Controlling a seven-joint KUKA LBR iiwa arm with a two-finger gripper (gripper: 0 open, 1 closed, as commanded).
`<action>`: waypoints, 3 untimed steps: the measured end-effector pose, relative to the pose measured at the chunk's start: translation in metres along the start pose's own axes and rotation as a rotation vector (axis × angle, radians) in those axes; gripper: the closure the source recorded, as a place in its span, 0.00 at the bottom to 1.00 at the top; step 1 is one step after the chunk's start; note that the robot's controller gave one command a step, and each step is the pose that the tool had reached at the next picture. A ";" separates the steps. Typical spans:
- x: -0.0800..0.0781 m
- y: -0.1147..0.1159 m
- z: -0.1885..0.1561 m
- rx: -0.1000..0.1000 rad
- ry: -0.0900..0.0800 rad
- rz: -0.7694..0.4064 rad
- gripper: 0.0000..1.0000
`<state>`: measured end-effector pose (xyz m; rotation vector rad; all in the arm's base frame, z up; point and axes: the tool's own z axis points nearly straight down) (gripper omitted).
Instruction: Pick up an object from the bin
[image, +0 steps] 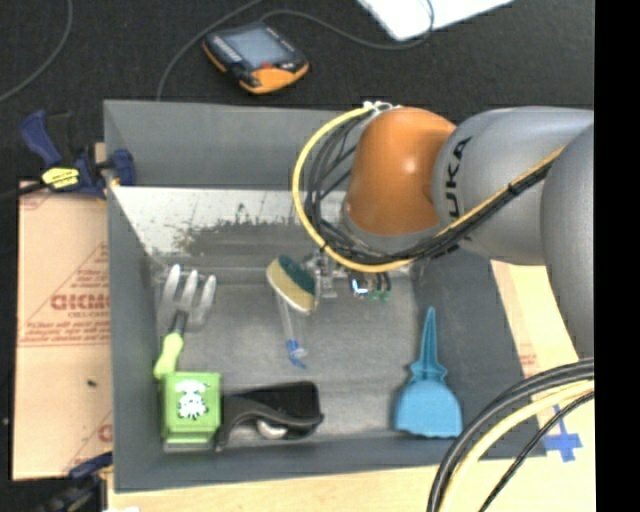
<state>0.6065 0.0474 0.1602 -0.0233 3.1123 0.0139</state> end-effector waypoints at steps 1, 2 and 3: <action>-0.043 0.024 0.020 -0.002 -0.005 0.050 1.00; -0.022 0.041 -0.140 -0.005 -0.018 0.123 1.00; -0.003 -0.009 -0.194 -0.001 -0.029 -0.008 1.00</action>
Offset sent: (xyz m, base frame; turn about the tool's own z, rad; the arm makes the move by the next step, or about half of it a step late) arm 0.0412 0.0244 -0.0180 0.0533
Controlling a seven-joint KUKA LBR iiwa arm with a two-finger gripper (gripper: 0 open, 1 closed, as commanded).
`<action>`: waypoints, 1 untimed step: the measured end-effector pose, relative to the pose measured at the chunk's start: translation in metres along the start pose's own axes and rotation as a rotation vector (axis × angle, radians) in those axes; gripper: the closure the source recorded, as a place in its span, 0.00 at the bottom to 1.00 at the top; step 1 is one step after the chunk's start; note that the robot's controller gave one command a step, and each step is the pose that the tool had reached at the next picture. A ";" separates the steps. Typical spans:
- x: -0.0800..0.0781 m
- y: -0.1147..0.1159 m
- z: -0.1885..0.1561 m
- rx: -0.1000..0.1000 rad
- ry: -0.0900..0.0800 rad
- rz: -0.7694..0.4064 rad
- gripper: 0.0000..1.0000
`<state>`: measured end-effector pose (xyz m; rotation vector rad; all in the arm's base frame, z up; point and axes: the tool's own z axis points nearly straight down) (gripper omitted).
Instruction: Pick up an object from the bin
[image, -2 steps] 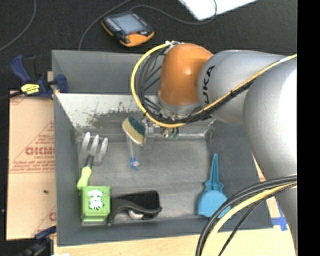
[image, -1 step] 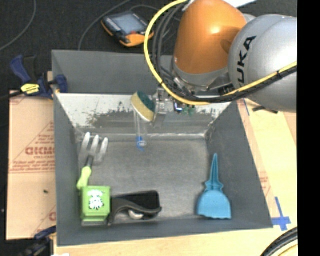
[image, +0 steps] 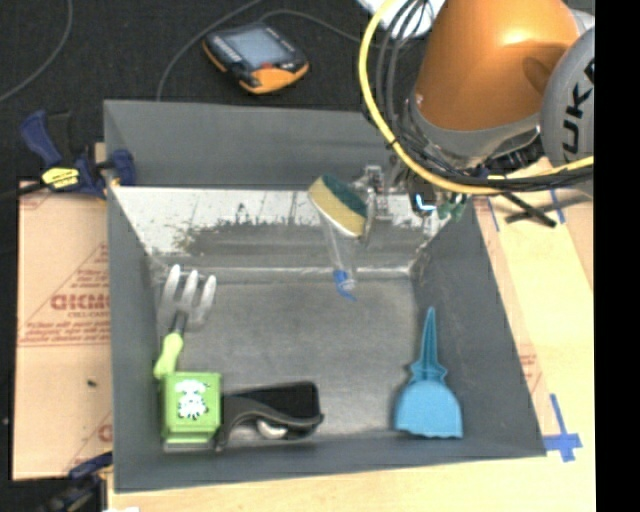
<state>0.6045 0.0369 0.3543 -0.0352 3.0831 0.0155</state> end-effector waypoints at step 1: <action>-0.012 0.010 0.021 0.000 -0.002 0.002 1.00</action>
Offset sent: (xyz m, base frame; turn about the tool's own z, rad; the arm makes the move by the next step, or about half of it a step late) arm 0.0114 0.0116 -0.0200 0.0045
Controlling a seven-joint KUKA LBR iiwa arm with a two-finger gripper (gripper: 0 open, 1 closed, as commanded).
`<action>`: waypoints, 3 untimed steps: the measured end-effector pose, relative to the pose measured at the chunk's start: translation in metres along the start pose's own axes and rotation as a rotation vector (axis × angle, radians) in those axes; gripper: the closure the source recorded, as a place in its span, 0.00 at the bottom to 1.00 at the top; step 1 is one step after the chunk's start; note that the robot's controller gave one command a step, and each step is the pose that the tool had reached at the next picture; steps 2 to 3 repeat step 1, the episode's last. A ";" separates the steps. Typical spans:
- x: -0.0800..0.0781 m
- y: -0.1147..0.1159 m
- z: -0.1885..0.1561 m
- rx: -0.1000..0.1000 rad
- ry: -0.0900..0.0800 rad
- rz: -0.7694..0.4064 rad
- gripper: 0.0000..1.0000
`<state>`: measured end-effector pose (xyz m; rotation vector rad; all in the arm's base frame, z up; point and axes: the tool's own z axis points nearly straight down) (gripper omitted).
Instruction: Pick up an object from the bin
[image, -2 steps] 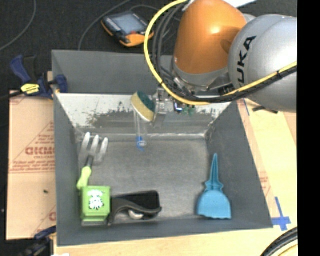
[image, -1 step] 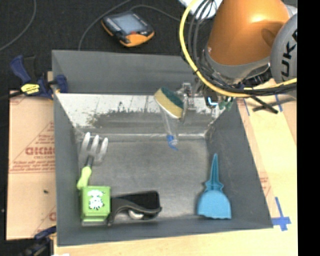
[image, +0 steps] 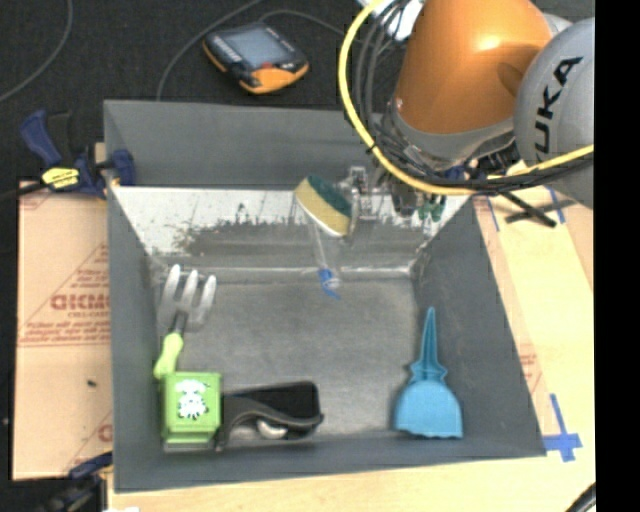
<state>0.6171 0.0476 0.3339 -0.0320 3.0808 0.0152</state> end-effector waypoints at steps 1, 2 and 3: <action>0.036 0.013 0.067 0.001 0.005 -0.070 1.00; 0.036 0.013 0.067 0.001 0.005 -0.070 1.00; 0.036 0.013 0.067 0.001 0.005 -0.070 1.00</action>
Offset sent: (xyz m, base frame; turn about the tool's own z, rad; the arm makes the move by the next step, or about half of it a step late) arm -0.0308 0.0139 -0.0654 -0.0710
